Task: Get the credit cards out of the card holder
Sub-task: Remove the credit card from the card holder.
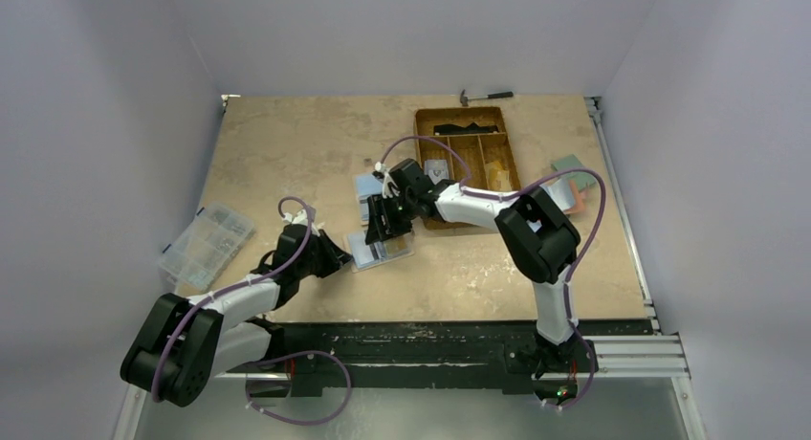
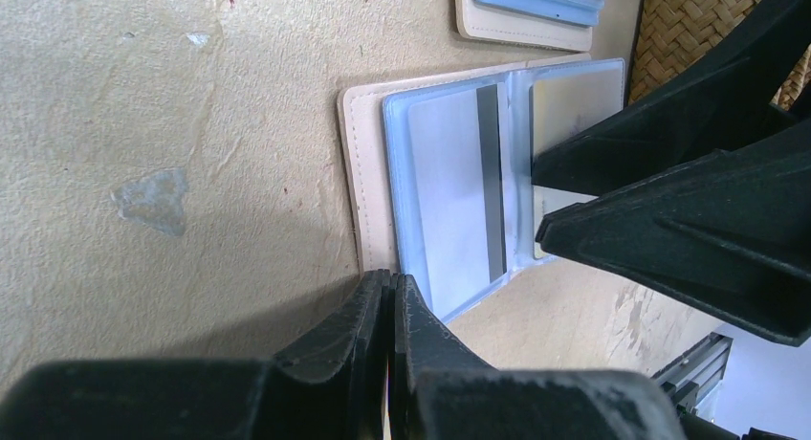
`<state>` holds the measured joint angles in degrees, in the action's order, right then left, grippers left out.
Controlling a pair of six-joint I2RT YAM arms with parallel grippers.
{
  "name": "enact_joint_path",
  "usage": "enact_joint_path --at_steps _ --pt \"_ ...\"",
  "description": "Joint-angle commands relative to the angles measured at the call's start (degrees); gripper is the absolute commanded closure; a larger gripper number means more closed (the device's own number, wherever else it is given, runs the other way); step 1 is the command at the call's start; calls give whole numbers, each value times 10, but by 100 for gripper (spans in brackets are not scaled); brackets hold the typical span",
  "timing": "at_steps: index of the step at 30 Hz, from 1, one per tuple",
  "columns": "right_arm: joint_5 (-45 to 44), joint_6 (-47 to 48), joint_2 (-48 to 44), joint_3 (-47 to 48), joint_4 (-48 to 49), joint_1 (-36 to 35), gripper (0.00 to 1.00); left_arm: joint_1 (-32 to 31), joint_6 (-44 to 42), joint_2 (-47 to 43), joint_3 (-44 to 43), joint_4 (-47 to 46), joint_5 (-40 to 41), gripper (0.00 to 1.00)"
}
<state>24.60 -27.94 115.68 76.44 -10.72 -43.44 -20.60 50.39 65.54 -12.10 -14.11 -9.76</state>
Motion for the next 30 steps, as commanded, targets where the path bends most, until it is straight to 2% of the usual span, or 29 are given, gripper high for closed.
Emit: enact_joint_path --at_steps 1,6,15,24,30 --pt "2 6 -30 -11 -12 10 45 -1 -9 10 21 71 4 100" --pt "-7 5 -19 -13 -15 9 42 -1 -6 0 21 75 2 100" --pt "-20 6 14 -6 -22 9 41 -1 -2 -4 23 65 -9 100" --pt "5 13 27 2 -24 -5 42 -1 0 -9 24 50 -27 100" --pt "-51 20 29 6 -38 -9 42 -1 1 -19 25 56 -25 100"
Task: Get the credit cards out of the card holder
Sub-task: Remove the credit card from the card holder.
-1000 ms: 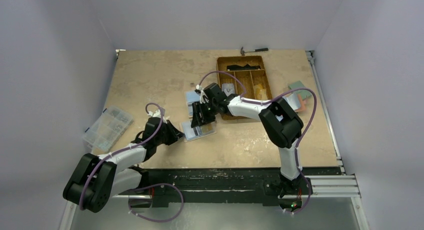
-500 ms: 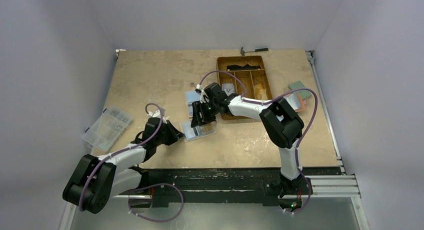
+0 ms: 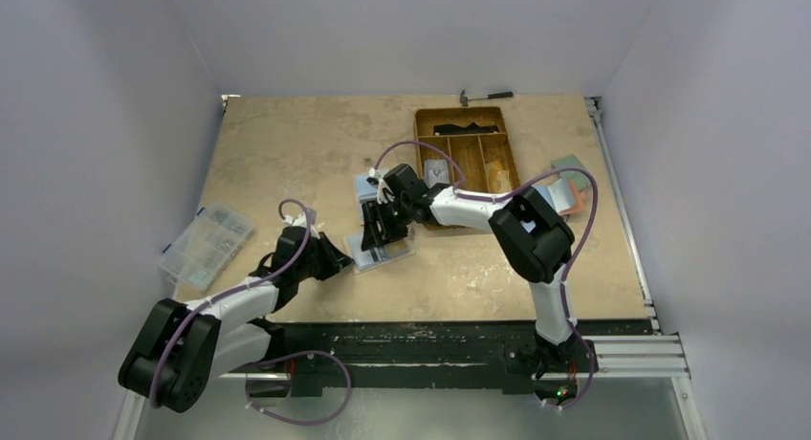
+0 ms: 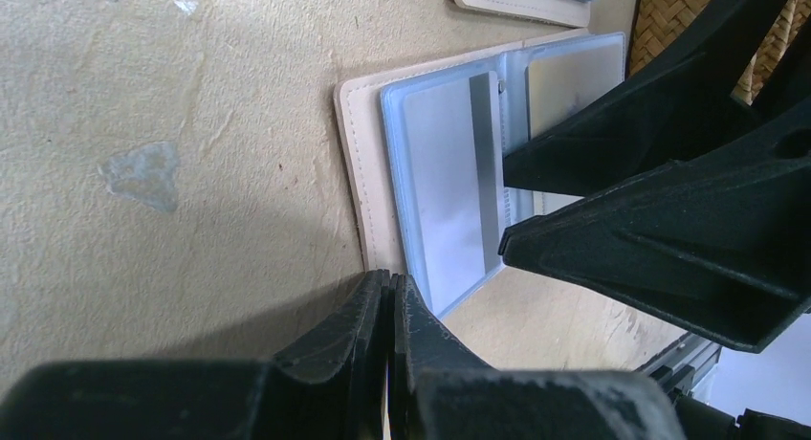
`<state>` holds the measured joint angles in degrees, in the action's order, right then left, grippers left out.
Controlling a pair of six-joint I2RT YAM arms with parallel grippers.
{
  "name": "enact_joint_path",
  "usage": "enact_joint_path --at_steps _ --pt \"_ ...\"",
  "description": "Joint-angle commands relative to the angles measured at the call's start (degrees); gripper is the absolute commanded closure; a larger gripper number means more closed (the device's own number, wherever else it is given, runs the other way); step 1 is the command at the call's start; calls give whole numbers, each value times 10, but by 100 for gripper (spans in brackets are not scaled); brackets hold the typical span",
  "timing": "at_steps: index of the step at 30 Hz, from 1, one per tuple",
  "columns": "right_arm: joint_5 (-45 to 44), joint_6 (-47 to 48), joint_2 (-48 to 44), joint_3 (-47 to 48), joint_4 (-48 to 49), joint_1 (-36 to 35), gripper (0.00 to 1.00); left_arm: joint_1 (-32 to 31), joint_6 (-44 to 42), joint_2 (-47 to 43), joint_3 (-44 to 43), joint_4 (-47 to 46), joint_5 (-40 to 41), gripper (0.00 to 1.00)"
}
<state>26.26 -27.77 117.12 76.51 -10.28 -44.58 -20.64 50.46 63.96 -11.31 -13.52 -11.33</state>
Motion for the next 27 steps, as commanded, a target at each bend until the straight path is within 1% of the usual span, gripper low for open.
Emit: enact_joint_path --at_steps 1,5,13,18,22,27 --pt "-89 20 13 6 -45 2 42 -1 0 -4 18 50 -10 100" --pt "-151 27 2 8 -54 0 38 -1 1 -5 18 54 -6 100" --pt "-171 41 9 15 -65 -19 36 -1 3 -9 12 49 -12 100" --pt "-131 40 27 22 -71 -28 37 -1 4 -8 13 40 -20 100" --pt "-72 39 14 22 -59 -26 40 -1 4 -9 16 38 -19 100" --pt "-29 47 -6 18 -46 -21 44 -1 6 -15 17 37 -20 100"
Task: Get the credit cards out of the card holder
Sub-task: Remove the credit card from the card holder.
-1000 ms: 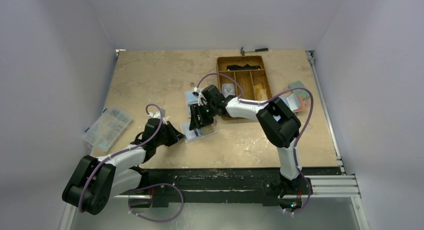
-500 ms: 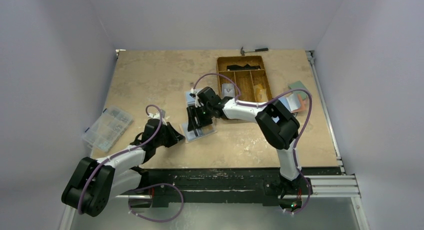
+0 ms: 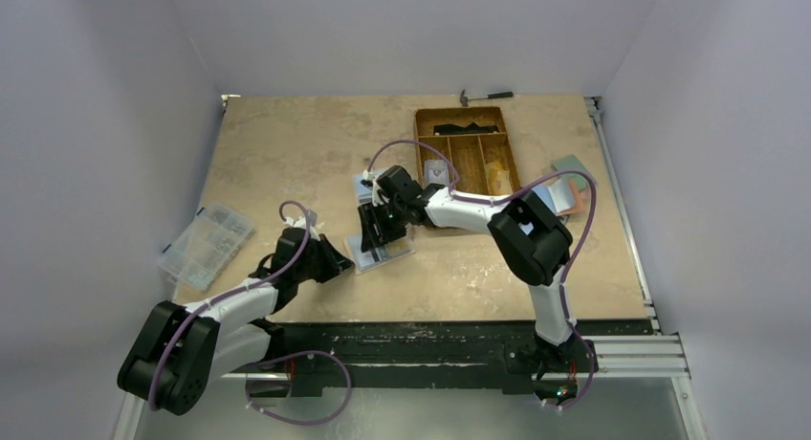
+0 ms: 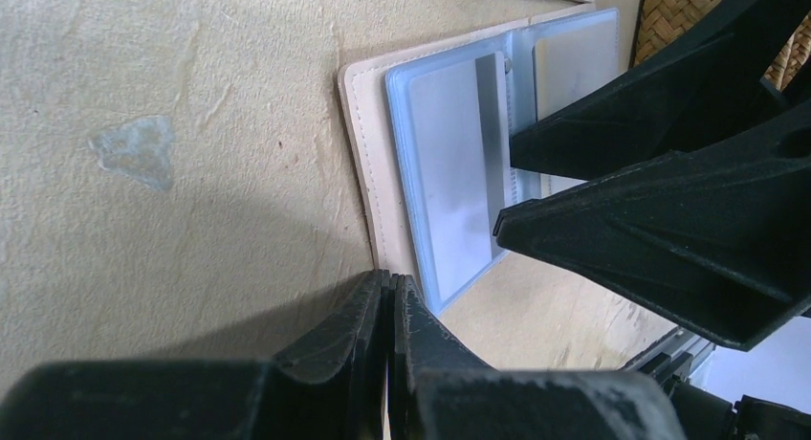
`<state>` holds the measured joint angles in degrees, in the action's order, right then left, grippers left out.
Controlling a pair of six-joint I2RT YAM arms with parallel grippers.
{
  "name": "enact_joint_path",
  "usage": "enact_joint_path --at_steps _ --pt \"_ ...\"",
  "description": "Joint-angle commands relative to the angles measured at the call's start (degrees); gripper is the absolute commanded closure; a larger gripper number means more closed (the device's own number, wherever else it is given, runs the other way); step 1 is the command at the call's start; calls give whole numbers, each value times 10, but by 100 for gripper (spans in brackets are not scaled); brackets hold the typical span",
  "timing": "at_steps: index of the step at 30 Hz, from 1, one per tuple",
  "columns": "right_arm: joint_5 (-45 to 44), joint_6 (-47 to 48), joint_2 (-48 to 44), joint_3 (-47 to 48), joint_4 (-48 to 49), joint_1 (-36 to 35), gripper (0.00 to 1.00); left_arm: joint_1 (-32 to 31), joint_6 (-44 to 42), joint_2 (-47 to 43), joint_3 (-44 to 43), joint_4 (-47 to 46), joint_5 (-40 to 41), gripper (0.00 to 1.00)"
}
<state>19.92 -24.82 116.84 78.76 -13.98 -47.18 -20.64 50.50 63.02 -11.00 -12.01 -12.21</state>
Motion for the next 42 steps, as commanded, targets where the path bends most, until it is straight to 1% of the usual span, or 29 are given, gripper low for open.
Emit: enact_joint_path --at_steps 1,10,17,20,22,25,27,31,33,36,42 --pt "42 16 -6 -6 -5 8 45 -1 7 -8 15 23 -12 100" --pt "111 6 -20 -17 16 27 52 -1 10 -21 22 28 -8 100" --pt "130 -3 -20 -23 26 35 53 -1 12 -20 19 26 -11 100" --pt "130 6 -21 -19 24 35 53 -1 13 -36 19 32 -8 100" --pt "131 23 -22 -13 15 35 53 -1 17 -60 20 40 -4 95" --pt "140 59 -23 -1 0 37 54 -1 26 -105 20 50 1 78" --pt "153 75 -25 4 -6 39 54 -1 35 -130 23 47 -2 72" --pt "167 109 -28 12 -20 39 58 -1 61 -145 32 10 -14 66" --pt "172 123 -28 18 -27 40 61 -1 73 -137 34 -9 -15 60" --pt "172 134 -30 21 -34 43 63 -1 83 -109 31 -31 -13 54" --pt "169 136 -28 20 -35 54 64 -1 96 -32 21 -92 -19 53"
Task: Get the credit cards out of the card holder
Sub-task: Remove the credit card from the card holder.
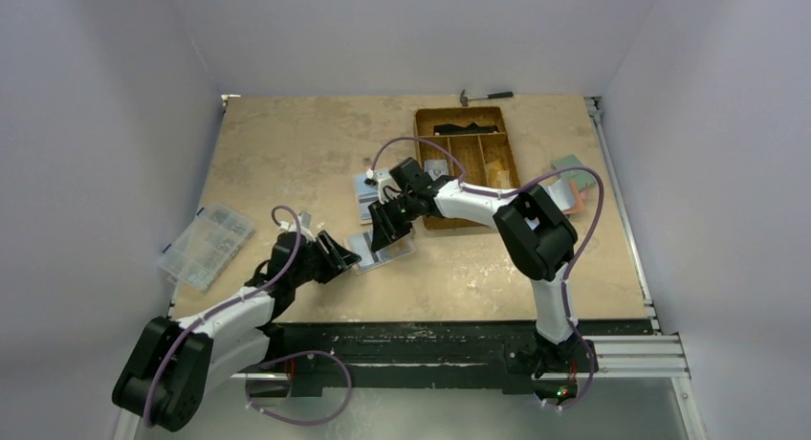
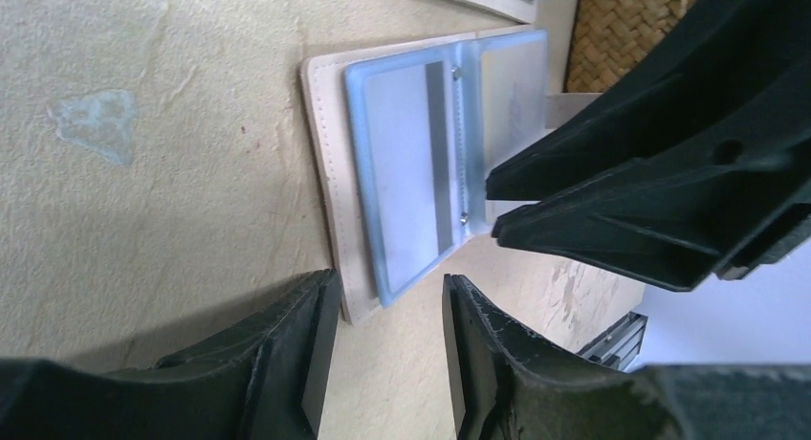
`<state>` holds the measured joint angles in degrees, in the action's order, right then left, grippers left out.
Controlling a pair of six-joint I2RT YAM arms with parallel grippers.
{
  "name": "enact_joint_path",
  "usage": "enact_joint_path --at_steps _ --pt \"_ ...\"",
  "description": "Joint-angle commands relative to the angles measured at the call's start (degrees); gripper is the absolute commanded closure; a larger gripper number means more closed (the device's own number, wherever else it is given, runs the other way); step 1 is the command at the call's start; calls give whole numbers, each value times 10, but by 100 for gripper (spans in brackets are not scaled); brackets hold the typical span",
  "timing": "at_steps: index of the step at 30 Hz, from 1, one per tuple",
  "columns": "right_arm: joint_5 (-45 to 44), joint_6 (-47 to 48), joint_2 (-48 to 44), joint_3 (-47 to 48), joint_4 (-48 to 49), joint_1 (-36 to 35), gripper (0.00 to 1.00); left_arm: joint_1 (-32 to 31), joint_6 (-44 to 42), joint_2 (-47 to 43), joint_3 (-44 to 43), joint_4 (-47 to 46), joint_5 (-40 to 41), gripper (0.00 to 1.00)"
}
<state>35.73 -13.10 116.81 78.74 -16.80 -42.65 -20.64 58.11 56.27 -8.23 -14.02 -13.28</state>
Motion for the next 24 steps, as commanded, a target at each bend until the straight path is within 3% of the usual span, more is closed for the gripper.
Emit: enact_joint_path --at_steps 1,13,24 --pt "12 19 -27 20 -7 10 65 -1 23 40 -7 -80 -9 54" --pt "13 14 -13 20 -8 14 65 -1 33 53 -8 -109 -15 67" --pt "22 37 -20 30 -23 14 68 -1 25 -7 -13 -65 5 65"
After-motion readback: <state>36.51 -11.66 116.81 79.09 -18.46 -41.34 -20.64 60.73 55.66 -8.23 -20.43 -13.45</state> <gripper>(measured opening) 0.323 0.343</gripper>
